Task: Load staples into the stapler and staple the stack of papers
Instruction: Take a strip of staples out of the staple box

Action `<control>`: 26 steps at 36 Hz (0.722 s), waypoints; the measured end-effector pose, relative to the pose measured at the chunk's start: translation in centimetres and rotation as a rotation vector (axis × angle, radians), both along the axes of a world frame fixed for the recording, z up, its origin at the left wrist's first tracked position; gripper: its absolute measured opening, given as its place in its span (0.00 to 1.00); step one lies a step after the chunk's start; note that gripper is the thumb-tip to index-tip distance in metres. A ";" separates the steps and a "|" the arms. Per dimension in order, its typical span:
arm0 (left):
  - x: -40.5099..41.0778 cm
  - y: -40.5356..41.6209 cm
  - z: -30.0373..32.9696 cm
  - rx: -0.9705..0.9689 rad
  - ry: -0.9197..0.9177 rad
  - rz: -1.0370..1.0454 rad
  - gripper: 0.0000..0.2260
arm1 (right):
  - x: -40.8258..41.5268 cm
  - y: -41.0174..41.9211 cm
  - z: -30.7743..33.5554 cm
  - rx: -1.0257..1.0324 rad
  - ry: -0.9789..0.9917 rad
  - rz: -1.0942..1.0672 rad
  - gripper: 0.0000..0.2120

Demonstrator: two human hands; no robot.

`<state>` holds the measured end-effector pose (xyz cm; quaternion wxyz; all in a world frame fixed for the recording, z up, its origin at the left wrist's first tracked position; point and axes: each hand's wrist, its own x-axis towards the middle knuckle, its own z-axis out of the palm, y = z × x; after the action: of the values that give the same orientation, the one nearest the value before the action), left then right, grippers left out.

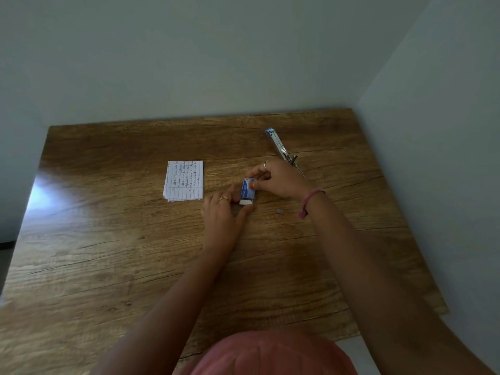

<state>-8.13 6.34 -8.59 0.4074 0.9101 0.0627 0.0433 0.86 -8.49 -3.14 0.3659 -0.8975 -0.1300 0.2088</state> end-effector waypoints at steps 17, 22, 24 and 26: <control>0.8 0.4 0.8 0.076 0.033 -0.019 0.23 | -1.9 0.8 -0.8 -0.106 -0.140 0.029 0.15; 0.5 0.3 0.4 0.280 0.025 -0.094 0.23 | -2.4 0.2 -0.9 -0.072 -0.114 0.053 0.18; 0.3 0.3 0.3 0.308 0.022 -0.116 0.22 | -2.7 -0.4 -0.9 -0.038 -0.067 0.022 0.19; 0.4 0.2 0.2 0.310 0.024 -0.108 0.22 | -3.3 -1.2 -0.9 -0.033 -0.069 -0.029 0.18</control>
<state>-7.77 6.52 -8.38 0.2631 0.9645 0.0110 0.0196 -2.42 -9.70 -4.05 0.3494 -0.9118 -0.1262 0.1748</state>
